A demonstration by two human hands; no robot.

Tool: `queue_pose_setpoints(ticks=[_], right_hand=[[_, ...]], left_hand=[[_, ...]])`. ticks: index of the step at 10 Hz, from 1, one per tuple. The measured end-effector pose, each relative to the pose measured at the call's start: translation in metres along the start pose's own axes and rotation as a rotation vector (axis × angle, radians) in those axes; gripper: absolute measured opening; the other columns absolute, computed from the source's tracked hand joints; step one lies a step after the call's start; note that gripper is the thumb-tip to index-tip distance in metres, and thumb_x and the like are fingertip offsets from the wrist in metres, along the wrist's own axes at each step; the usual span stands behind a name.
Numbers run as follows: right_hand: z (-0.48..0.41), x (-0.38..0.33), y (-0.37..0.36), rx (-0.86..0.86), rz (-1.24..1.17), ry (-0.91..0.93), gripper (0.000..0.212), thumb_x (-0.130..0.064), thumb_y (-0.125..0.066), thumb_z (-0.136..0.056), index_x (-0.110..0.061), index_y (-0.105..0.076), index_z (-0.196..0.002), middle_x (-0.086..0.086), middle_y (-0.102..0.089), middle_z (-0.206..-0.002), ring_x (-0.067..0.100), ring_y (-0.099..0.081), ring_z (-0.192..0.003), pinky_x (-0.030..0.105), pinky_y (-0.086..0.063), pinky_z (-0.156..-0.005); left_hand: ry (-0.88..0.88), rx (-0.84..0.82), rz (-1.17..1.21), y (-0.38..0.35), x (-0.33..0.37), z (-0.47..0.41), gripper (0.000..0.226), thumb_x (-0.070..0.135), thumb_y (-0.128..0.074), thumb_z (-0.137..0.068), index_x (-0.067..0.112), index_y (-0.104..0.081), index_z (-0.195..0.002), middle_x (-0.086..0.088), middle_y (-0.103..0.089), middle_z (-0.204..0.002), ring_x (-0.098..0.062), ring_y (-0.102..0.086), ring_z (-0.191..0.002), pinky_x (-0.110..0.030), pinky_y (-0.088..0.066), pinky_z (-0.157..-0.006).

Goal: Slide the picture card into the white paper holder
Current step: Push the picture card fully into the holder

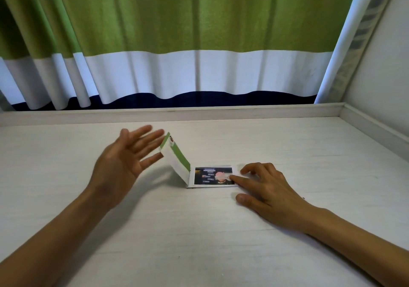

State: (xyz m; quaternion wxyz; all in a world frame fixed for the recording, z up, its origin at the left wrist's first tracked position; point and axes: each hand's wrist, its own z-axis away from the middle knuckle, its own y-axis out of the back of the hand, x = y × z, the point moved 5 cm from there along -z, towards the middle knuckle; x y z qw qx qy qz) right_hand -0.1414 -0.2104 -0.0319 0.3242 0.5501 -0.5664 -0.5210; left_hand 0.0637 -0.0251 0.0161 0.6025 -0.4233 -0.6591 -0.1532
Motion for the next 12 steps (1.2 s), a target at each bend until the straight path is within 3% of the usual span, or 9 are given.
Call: queue_pose_setpoints(ticks=[1,2,3,4,6,7,10,12], right_hand=[[-0.001,0.0,0.0,0.004,-0.005,0.0,0.07,-0.074,-0.008,-0.077,-0.038,-0.039,-0.129,0.0,-0.041,-0.129,0.021,-0.032,-0.114,0.036,-0.029,-0.093],[0.0,0.001,0.0,0.009,-0.002,0.003,0.07,-0.073,-0.009,-0.077,-0.037,-0.039,-0.129,0.001,-0.042,-0.129,0.02,-0.032,-0.114,0.036,-0.029,-0.092],[0.0,0.0,0.002,0.013,0.001,0.006,0.069,-0.074,-0.011,-0.076,-0.038,-0.039,-0.128,-0.001,-0.04,-0.129,0.019,-0.029,-0.114,0.035,-0.027,-0.092],[0.0,-0.003,0.003,0.014,-0.023,0.014,0.05,-0.063,-0.026,-0.08,-0.037,-0.044,-0.12,-0.002,-0.041,-0.126,0.019,-0.031,-0.112,0.034,-0.027,-0.092],[0.002,0.005,0.009,0.127,-0.215,-0.082,0.061,-0.056,-0.032,-0.08,-0.028,-0.033,-0.134,0.001,-0.047,-0.118,0.018,-0.04,-0.105,0.039,-0.039,-0.093],[0.002,0.0,0.006,0.103,-0.117,-0.013,0.055,-0.063,-0.026,-0.083,-0.038,-0.033,-0.132,0.0,-0.046,-0.122,0.017,-0.041,-0.101,0.038,-0.04,-0.088],[0.002,0.001,0.0,0.021,-0.033,-0.032,0.065,-0.069,-0.009,-0.081,-0.038,-0.045,-0.125,0.001,-0.045,-0.128,0.022,-0.04,-0.109,0.042,-0.038,-0.091],[0.004,0.003,0.007,-0.01,-0.159,-0.048,0.074,-0.076,-0.006,-0.074,-0.041,-0.04,-0.129,-0.004,-0.04,-0.126,0.017,-0.034,-0.107,0.041,-0.037,-0.095]], left_hand=[[0.01,-0.216,-0.297,-0.015,-0.016,0.01,0.054,0.048,-0.025,-0.094,0.013,-0.049,-0.127,-0.001,-0.058,-0.129,-0.021,-0.049,-0.121,-0.034,-0.041,-0.1],[-0.06,-0.407,-0.813,-0.026,-0.032,0.019,0.05,0.056,-0.019,-0.088,0.041,-0.046,-0.128,0.013,-0.047,-0.138,-0.001,-0.032,-0.129,-0.021,-0.021,-0.109],[-0.151,-0.564,-1.038,-0.036,-0.044,0.025,0.051,0.058,-0.017,-0.091,0.038,-0.041,-0.132,0.019,-0.041,-0.14,0.007,-0.022,-0.131,-0.023,-0.003,-0.112],[-0.193,-0.643,-1.135,-0.038,-0.052,0.026,0.064,0.062,-0.015,-0.089,0.024,-0.041,-0.134,0.008,-0.04,-0.142,0.003,-0.025,-0.131,-0.037,-0.003,-0.113],[-0.187,-0.668,-1.186,-0.039,-0.052,0.027,0.071,0.066,-0.011,-0.086,0.024,-0.041,-0.134,0.01,-0.038,-0.143,0.006,-0.021,-0.132,-0.041,-0.002,-0.114],[-0.185,-0.664,-1.194,-0.04,-0.052,0.027,0.071,0.067,-0.01,-0.086,0.024,-0.041,-0.134,0.01,-0.039,-0.143,0.006,-0.021,-0.131,-0.043,-0.003,-0.114],[-0.208,-0.687,-1.241,-0.041,-0.051,0.029,0.068,0.065,-0.01,-0.087,0.025,-0.035,-0.137,0.01,-0.035,-0.145,0.006,-0.017,-0.133,-0.043,0.002,-0.113],[-0.212,-0.653,-1.245,-0.042,-0.039,0.03,0.066,0.066,-0.014,-0.087,0.03,-0.018,-0.142,0.006,-0.027,-0.15,0.005,-0.014,-0.134,-0.039,0.008,-0.112]])
